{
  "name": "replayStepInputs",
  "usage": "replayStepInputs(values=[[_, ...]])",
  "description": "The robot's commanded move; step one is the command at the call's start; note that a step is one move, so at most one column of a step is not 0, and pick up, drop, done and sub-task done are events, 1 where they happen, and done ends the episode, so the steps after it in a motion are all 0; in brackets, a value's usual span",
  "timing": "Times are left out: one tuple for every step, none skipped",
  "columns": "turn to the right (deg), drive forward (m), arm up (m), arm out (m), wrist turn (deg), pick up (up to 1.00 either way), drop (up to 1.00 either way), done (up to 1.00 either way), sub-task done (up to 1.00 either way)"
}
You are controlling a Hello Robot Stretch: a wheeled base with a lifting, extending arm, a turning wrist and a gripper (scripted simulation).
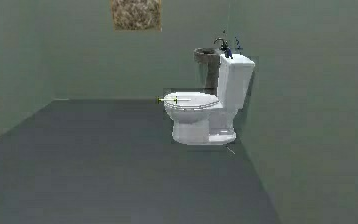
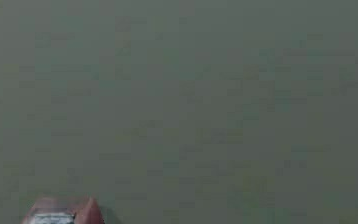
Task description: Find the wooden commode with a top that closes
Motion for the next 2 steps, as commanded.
replayStepInputs(values=[[-45.0, 0.00, 0.00, 0.00, 0.0, 0.00, 0.00, 0.00, 0.00], [-33.0, 0.00, 0.00, 0.00, 0.0, 0.00, 0.00, 0.00, 0.00]])
